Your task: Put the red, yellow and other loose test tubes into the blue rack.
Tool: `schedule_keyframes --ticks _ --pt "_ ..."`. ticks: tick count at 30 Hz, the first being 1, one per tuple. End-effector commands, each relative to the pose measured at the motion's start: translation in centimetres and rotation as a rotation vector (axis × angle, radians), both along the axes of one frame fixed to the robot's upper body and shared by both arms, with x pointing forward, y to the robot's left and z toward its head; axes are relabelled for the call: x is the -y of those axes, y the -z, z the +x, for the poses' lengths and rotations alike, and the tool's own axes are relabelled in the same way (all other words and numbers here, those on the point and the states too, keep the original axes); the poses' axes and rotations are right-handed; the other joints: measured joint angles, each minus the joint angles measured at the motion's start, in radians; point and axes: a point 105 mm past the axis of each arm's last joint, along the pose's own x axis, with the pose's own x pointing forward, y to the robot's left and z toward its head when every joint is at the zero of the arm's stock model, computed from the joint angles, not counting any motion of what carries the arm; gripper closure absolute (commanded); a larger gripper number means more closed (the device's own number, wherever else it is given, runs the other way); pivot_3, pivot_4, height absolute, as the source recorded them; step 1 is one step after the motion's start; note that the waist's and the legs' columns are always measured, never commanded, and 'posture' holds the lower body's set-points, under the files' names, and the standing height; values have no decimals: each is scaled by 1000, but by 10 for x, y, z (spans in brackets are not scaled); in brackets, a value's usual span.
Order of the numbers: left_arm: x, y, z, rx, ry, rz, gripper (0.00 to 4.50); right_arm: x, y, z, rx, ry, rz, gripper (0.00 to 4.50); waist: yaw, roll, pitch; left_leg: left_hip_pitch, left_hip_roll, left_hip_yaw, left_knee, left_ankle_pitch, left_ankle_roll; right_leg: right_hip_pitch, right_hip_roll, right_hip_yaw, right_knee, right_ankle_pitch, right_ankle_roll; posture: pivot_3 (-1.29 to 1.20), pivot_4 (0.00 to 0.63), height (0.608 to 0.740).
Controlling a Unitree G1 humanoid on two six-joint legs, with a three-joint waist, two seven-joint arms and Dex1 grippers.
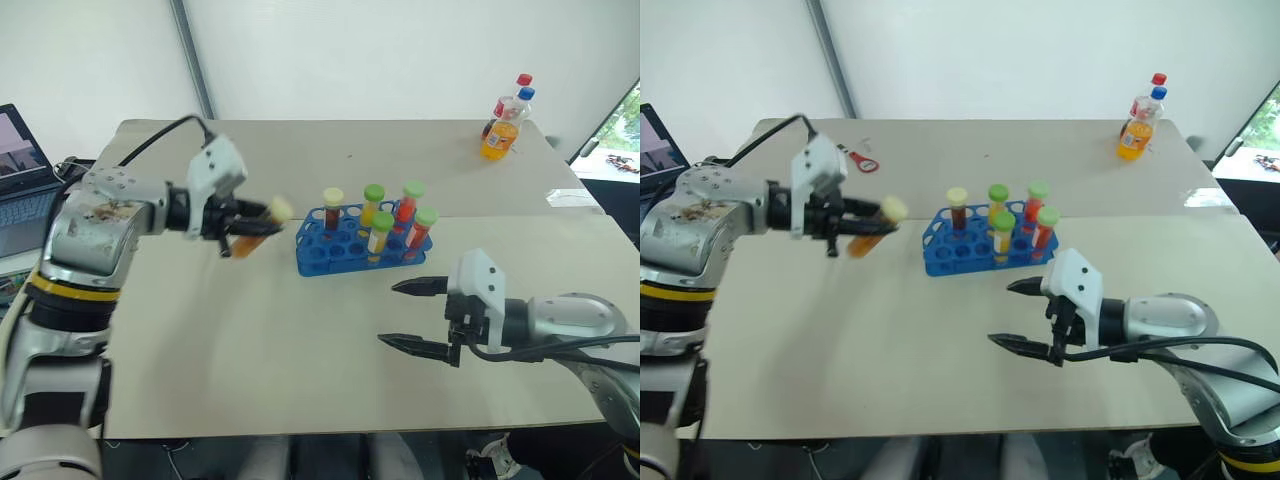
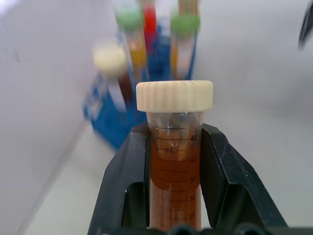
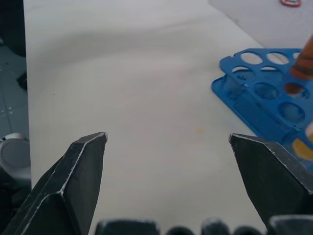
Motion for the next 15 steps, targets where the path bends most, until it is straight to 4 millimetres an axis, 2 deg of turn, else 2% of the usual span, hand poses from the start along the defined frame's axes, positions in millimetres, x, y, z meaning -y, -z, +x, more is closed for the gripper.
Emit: schedule_keyframes --ticks 1,10,15 --pt "10 -12 11 82 -95 -181 3633 2 -21 4 131 78 26 59 -1 0 0 0 0 0 0 0 0 -1 0 0 0 0 0 0 150 740" --pt "54 24 15 129 -92 -297 3633 12 -21 10 127 243 14 59 1 0 0 -1 -1 1 -1 0 0 -2 0 3 0 0 0 0 150 740" --pt "75 37 20 174 -76 -326 3633 16 -21 11 124 295 1 59 10 0 0 -1 -2 1 -1 0 0 -1 -2 3 -2 2 2 0 150 740"
